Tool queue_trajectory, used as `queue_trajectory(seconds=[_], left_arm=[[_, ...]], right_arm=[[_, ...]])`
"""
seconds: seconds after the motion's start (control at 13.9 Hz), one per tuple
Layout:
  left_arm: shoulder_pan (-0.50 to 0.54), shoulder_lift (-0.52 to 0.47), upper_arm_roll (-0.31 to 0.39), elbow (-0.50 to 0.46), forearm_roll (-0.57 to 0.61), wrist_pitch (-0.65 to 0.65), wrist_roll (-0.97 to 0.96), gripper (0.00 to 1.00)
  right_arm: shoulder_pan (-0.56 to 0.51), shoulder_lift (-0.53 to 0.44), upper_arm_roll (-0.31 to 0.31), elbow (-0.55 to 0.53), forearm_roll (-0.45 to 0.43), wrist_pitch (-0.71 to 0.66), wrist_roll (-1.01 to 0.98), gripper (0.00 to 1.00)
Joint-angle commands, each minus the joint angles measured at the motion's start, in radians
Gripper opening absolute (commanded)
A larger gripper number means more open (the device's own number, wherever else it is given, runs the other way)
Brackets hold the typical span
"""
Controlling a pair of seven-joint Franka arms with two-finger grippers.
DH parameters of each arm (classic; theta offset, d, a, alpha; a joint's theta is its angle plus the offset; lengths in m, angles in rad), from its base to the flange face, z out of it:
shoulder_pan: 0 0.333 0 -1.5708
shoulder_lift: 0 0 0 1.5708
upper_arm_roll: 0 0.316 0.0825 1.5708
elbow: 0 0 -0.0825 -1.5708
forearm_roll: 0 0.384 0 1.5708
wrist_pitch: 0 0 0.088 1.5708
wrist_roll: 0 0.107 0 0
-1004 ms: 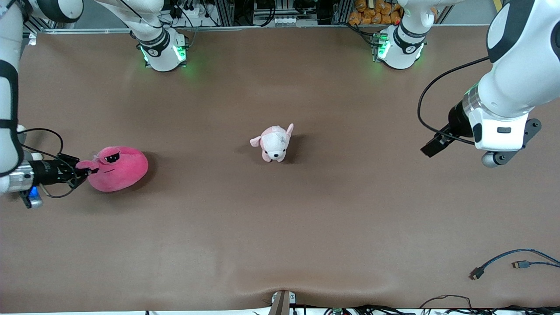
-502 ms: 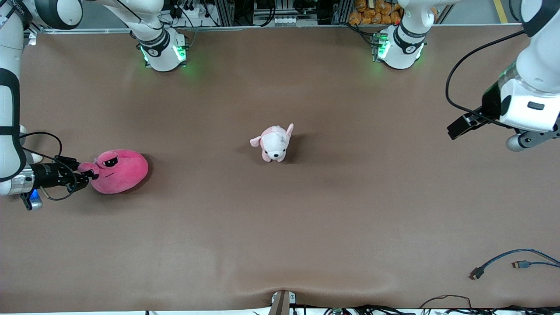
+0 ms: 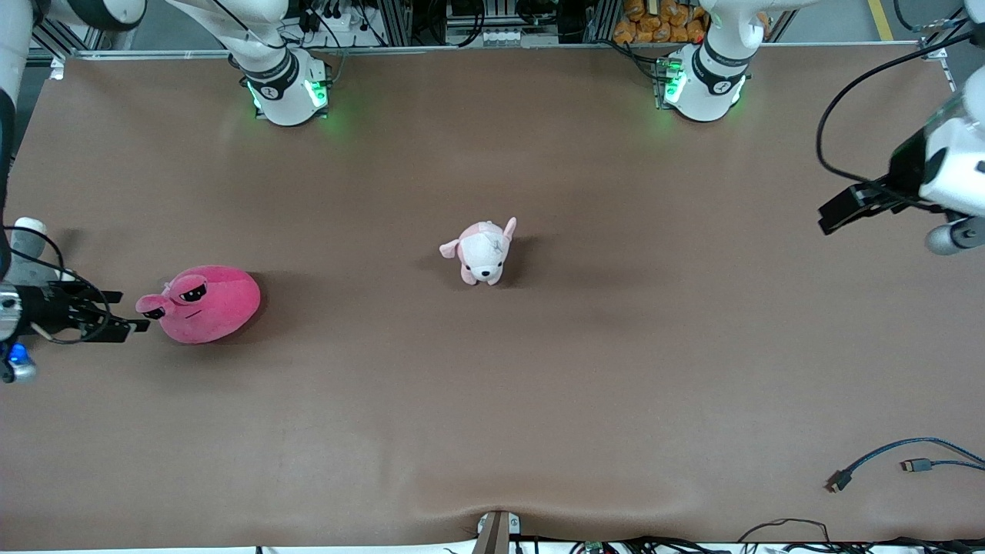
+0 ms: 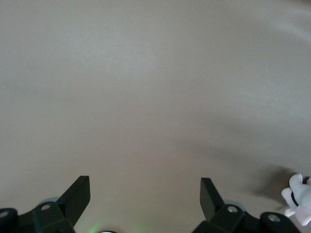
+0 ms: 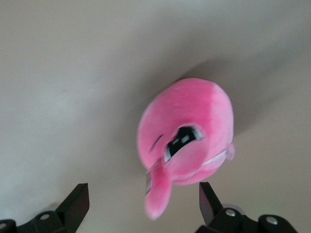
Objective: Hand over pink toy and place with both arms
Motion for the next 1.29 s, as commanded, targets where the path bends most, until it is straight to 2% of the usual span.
queue_trajectory(seconds=[0.0, 0.14, 0.29, 0.72, 0.86, 1.0, 1.22], left_arm=[[-0.061, -0.072, 0.102, -0.072, -0.050, -0.003, 0.058, 1.00], [-0.099, -0.109, 0.171, -0.117, -0.101, -0.003, 0.084, 1.00], [-0.116, -0.164, 0.188, -0.185, -0.108, 0.000, 0.098, 1.00], [-0.146, -0.254, 0.205, -0.284, -0.102, 0.002, 0.183, 1.00], [-0.139, -0.258, 0.185, -0.284, -0.093, -0.001, 0.173, 1.00], [-0.136, -0.258, 0.124, -0.286, -0.026, 0.000, 0.153, 1.00], [-0.126, -0.258, 0.111, -0.286, -0.018, 0.002, 0.155, 1.00]], right_arm=[[0.100, -0.149, 0.000, -0.032, -0.102, -0.010, -0.037, 1.00], [0.195, -0.232, 0.001, -0.044, -0.177, -0.016, -0.039, 1.00], [0.257, -0.299, 0.000, -0.062, -0.203, -0.040, -0.040, 1.00], [0.282, -0.500, 0.000, -0.199, -0.237, -0.040, -0.141, 1.00], [0.282, -0.568, 0.000, -0.272, -0.269, -0.036, -0.171, 1.00], [0.268, -0.629, 0.000, -0.335, -0.270, -0.031, -0.180, 1.00], [0.240, -0.642, 0.003, -0.342, -0.270, -0.057, -0.181, 1.00]])
